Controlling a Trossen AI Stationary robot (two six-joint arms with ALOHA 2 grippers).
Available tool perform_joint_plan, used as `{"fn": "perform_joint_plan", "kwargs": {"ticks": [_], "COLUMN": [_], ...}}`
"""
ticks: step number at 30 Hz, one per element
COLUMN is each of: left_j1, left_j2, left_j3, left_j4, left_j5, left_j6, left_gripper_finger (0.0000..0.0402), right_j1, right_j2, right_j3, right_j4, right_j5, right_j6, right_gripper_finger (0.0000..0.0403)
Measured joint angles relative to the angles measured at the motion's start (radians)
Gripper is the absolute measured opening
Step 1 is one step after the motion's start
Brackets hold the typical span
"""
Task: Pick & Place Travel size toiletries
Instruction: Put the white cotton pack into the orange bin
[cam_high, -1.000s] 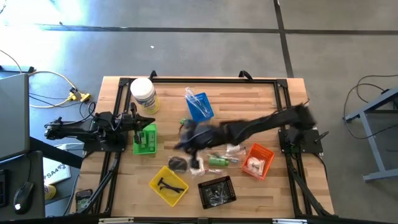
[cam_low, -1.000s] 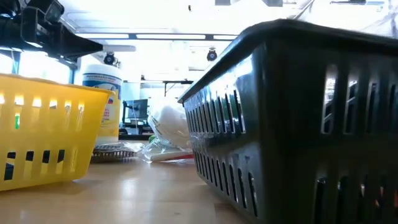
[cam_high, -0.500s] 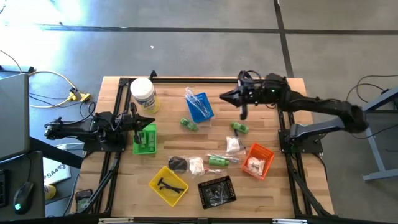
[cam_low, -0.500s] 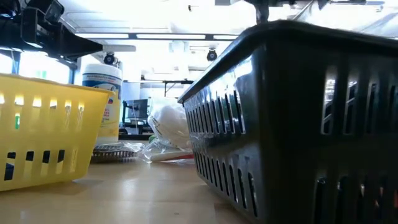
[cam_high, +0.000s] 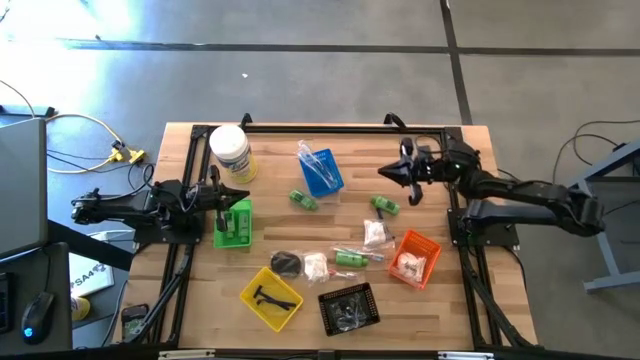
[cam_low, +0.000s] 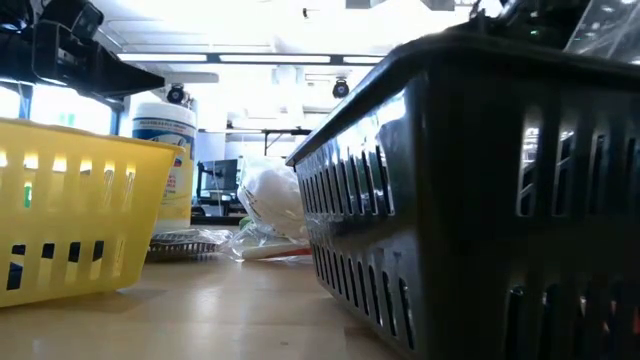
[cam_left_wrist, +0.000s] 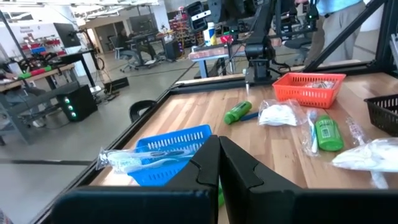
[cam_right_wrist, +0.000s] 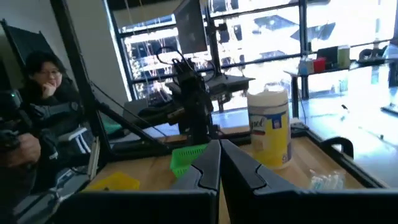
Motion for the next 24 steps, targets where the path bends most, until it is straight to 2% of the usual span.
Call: {"fn": "perform_joint_plan", "kwargs": {"ticks": [6, 9, 17, 20, 24], "left_j1": [0.000, 0.000, 0.000, 0.000, 0.000], "left_j2": [0.000, 0.000, 0.000, 0.000, 0.000], "left_j3": [0.000, 0.000, 0.000, 0.000, 0.000], "left_j4": [-0.014, -0.033, -0.022, -0.020, -0.004], "left_j5": [0.000, -0.001, -0.002, -0.004, -0.009], "left_j6": [-0.012, -0.019, -0.003, -0.003, -0.003], "left_gripper_finger": [0.0000, 0.0000, 0.0000, 0.0000, 0.0000], "right_j1": [-0.001, -0.001, -0.001, 0.000, -0.001], "right_j2": [-0.183, -0.229, -0.229, -0.225, -0.235], "right_j3": [-0.136, -0.176, -0.190, -0.241, -0.356], "right_j4": [0.039, 0.049, 0.051, 0.098, 0.289], "right_j5": [0.130, 0.138, 0.105, 0.159, 0.231], "right_j6": [-0.005, -0.036, -0.138, -0.158, -0.107], "right_gripper_finger": [0.0002, 0.0002, 0.0002, 0.0002, 0.0002]}}
